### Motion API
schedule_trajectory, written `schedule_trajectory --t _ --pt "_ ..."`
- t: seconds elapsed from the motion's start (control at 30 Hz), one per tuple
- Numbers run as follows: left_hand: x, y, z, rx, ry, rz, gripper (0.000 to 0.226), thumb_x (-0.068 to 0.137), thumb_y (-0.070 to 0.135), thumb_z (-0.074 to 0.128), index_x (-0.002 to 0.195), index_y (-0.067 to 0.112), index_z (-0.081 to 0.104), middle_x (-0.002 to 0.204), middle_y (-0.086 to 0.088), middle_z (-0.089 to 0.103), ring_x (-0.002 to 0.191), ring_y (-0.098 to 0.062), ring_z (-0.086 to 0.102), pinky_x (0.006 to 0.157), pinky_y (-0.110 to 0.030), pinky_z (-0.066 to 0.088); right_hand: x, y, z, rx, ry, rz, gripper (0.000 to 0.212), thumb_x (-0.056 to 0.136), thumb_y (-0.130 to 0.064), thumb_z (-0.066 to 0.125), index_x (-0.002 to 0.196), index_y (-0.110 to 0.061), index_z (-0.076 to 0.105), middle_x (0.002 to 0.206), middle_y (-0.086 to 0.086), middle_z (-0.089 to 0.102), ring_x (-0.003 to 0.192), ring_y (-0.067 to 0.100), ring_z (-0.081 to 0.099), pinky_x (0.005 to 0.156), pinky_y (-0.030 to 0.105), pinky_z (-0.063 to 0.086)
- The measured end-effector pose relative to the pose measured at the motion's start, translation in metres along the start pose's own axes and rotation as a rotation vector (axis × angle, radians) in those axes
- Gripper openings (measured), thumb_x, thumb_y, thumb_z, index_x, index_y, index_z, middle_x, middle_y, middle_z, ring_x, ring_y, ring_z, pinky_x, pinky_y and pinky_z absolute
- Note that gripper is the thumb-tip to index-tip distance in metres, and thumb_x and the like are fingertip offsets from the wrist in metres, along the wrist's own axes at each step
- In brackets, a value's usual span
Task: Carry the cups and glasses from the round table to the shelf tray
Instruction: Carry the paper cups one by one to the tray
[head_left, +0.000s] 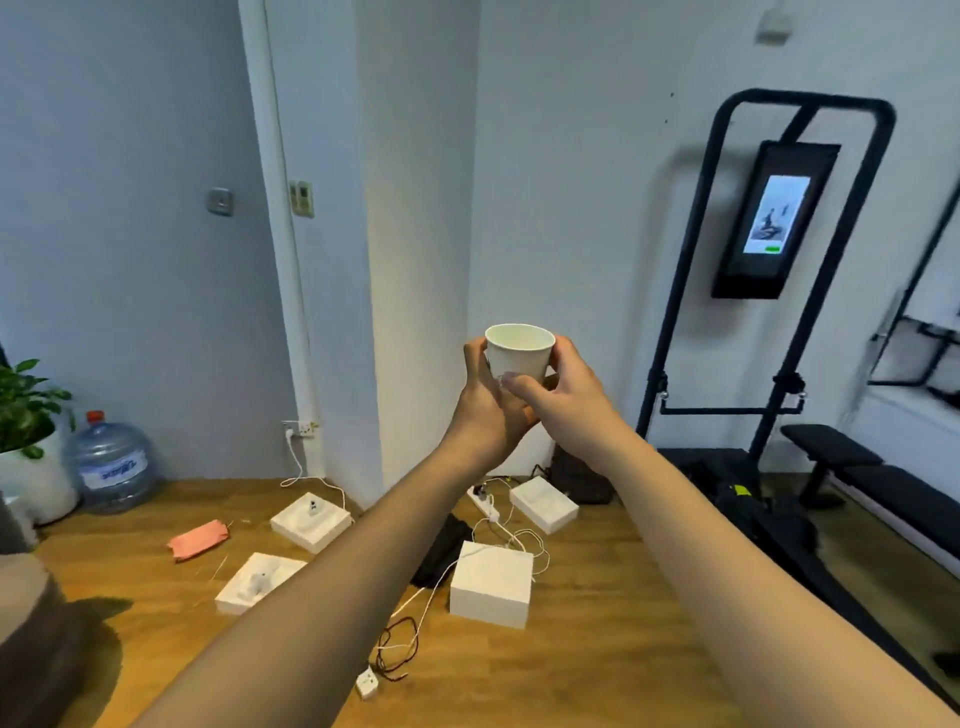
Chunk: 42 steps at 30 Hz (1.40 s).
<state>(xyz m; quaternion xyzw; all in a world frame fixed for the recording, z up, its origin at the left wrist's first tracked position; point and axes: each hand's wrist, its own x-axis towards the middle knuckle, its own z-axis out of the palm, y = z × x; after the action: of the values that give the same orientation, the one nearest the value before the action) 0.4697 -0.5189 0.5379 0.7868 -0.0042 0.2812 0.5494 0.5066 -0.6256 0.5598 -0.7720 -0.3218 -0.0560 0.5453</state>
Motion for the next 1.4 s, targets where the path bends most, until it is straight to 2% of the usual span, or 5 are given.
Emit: schedule_trajectory --t 0.5,0.7,1.0,1.13,1.4 --pt "-0.103 0.068 0.216 -0.334 -0.722 0.165 0.083 0.086 0.024 0.079 0.136 0.033 0.013 0.118 0.023 0.046 0.098 0.023 0.053 0.074 -0.004 0.047 -0.203 0.021 -0.178 -0.217 0.619 0.322 0.045 0.091 -0.028 0.071 0.132 -0.028 0.052 0.12 -0.017 0.062 0.108 -0.005 0.057 0.082 0.016 0.046" --pt "-0.19 0.143 0.316 -0.511 -0.927 0.206 0.092 0.085 0.016 0.079 0.143 0.034 0.01 0.125 0.018 0.049 0.107 0.007 0.059 0.082 -0.015 0.054 -0.316 0.0 -0.266 -0.26 0.87 0.401 0.039 0.093 -0.028 0.069 0.128 -0.029 0.052 0.117 -0.016 0.062 0.096 -0.016 0.058 0.071 0.007 0.048" --pt "-0.347 0.256 0.455 -0.681 -1.216 0.094 0.088 0.08 0.018 0.076 0.135 0.052 0.018 0.127 0.009 0.048 0.115 -0.018 0.06 0.1 -0.054 0.054 -0.497 -0.022 -0.399 -0.399 1.074 0.486 0.046 0.093 -0.031 0.068 0.135 -0.023 0.05 0.122 -0.007 0.063 0.108 0.006 0.059 0.077 0.019 0.047" --pt "-0.4 0.297 0.509 -0.583 -1.163 0.264 0.103 0.085 0.004 0.075 0.156 0.037 0.008 0.113 0.022 0.048 0.105 -0.008 0.058 0.096 -0.036 0.05 -0.563 -0.032 -0.455 -0.462 1.082 0.508 0.053 0.094 -0.025 0.068 0.142 -0.023 0.046 0.126 -0.009 0.06 0.112 0.005 0.057 0.081 0.017 0.048" --pt "-0.475 0.358 0.608 -0.579 -1.188 0.333 0.109 0.083 0.005 0.077 0.155 0.044 0.004 0.134 -0.001 0.052 0.116 -0.017 0.059 0.095 -0.034 0.049 -0.662 -0.026 -0.55 -0.508 1.125 0.53 0.054 0.093 -0.03 0.068 0.142 -0.024 0.045 0.128 -0.008 0.062 0.117 0.01 0.059 0.094 0.034 0.052"
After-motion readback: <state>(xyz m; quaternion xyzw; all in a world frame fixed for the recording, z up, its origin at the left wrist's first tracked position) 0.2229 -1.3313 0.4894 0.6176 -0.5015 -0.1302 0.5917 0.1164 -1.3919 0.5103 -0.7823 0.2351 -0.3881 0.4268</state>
